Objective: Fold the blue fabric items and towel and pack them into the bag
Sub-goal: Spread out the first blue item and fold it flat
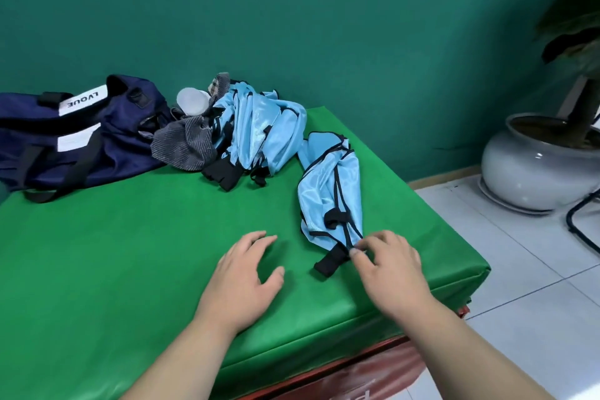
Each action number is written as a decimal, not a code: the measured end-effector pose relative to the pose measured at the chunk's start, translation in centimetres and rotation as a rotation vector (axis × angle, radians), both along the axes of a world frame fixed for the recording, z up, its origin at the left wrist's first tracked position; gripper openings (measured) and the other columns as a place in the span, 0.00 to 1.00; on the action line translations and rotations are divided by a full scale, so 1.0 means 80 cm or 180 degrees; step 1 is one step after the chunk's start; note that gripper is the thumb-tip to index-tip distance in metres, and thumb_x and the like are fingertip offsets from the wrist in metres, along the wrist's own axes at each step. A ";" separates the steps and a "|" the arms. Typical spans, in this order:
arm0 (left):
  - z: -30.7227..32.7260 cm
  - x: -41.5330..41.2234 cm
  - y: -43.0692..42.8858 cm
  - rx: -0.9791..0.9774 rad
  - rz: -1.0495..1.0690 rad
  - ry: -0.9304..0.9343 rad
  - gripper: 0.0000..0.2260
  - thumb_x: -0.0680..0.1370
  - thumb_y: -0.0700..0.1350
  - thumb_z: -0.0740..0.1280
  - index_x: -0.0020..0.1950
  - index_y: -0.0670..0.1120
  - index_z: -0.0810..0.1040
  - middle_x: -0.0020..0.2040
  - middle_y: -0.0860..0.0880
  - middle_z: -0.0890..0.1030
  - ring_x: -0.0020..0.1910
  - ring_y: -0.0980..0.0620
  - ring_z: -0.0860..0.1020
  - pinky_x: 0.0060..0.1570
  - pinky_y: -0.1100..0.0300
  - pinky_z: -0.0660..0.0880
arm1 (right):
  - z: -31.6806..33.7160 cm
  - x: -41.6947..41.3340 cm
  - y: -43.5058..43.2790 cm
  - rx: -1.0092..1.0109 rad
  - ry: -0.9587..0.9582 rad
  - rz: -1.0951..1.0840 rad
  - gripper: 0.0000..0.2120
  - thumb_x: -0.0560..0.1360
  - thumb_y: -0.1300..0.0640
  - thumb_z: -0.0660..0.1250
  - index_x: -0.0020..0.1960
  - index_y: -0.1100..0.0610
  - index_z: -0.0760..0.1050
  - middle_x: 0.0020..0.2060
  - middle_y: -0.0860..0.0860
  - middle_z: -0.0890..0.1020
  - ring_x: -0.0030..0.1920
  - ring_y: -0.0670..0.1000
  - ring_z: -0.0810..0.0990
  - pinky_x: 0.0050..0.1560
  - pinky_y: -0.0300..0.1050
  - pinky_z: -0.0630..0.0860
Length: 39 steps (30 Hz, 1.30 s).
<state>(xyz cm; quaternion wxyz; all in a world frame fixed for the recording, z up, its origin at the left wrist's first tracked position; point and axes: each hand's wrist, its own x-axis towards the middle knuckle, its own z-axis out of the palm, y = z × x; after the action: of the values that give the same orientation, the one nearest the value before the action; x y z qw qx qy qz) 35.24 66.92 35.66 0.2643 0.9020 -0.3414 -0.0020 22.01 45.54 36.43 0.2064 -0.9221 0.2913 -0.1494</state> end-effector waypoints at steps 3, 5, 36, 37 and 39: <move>-0.003 0.000 -0.003 -0.0086 0.0033 0.0036 0.27 0.72 0.61 0.61 0.70 0.55 0.73 0.71 0.59 0.68 0.57 0.48 0.78 0.67 0.51 0.68 | 0.013 0.013 -0.007 0.0443 -0.0528 -0.0127 0.13 0.77 0.47 0.65 0.59 0.50 0.74 0.59 0.49 0.71 0.63 0.53 0.69 0.64 0.51 0.67; -0.004 0.001 -0.001 -0.0291 0.0070 0.0086 0.26 0.72 0.61 0.61 0.68 0.55 0.75 0.70 0.61 0.69 0.57 0.48 0.78 0.63 0.50 0.72 | 0.024 0.021 -0.006 0.0409 -0.0499 0.0237 0.18 0.77 0.47 0.65 0.65 0.49 0.71 0.64 0.49 0.69 0.67 0.52 0.66 0.68 0.53 0.66; 0.050 0.128 -0.226 -0.0064 0.0596 0.0627 0.23 0.80 0.54 0.62 0.74 0.48 0.67 0.60 0.47 0.78 0.43 0.50 0.79 0.45 0.56 0.74 | 0.045 -0.006 -0.094 0.0484 0.0684 0.0927 0.16 0.78 0.41 0.57 0.50 0.46 0.82 0.70 0.40 0.71 0.70 0.38 0.67 0.78 0.51 0.49; 0.051 0.131 -0.231 -0.0154 0.0660 0.0731 0.22 0.81 0.54 0.61 0.73 0.48 0.68 0.54 0.48 0.80 0.39 0.52 0.78 0.42 0.57 0.72 | 0.045 -0.005 -0.095 0.0463 0.0678 0.0845 0.16 0.78 0.42 0.57 0.48 0.47 0.82 0.69 0.40 0.72 0.69 0.39 0.68 0.78 0.52 0.49; 0.049 0.137 -0.236 -0.0225 0.0761 0.0809 0.22 0.82 0.54 0.61 0.73 0.47 0.69 0.56 0.48 0.80 0.45 0.52 0.79 0.46 0.58 0.71 | 0.046 -0.003 -0.098 0.0403 0.0675 0.0597 0.16 0.78 0.42 0.57 0.45 0.48 0.80 0.67 0.40 0.73 0.68 0.40 0.69 0.78 0.53 0.50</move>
<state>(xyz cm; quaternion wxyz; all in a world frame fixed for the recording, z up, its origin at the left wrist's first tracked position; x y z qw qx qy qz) 46.19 48.06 39.59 0.3352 0.9188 -0.1955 -0.0726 21.73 37.71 40.07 0.2452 -0.9410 0.2329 -0.0126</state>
